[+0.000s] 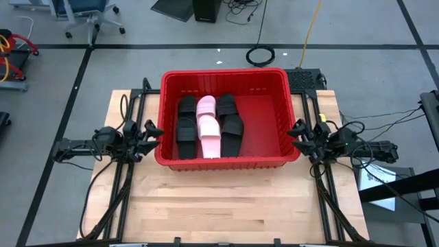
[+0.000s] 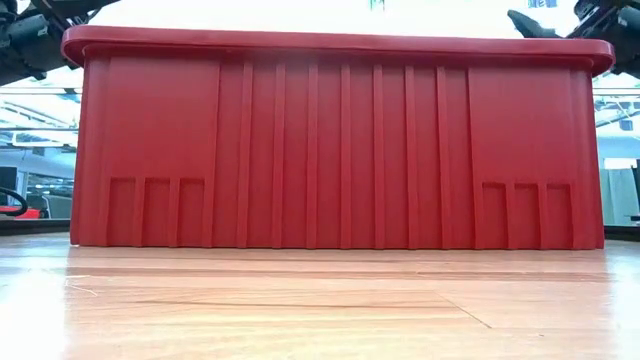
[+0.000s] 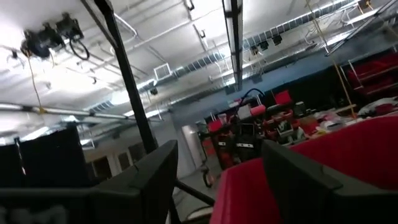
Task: Pick and place slides into bin
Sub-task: Return to Home Position
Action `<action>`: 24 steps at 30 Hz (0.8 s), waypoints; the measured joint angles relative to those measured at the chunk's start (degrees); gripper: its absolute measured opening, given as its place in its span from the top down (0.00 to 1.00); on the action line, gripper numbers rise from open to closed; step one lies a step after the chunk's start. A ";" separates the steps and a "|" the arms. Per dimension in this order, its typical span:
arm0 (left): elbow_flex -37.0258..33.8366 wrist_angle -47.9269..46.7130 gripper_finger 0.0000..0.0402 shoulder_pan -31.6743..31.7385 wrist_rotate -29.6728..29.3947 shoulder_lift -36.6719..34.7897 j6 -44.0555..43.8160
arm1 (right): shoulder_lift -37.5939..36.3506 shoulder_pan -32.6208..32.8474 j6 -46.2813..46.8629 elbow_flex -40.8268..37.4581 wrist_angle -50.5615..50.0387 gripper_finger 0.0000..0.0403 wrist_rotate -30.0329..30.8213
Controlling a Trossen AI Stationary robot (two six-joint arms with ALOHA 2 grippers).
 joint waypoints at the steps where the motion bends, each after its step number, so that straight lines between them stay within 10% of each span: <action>1: 0.00 0.00 0.36 0.00 -0.02 0.00 0.13 | -0.02 0.00 -0.87 0.00 -0.43 0.44 -0.02; 24: 0.21 -5.70 0.36 -0.02 0.04 0.03 15.63 | -0.04 -0.01 -17.85 0.00 -6.95 0.44 0.06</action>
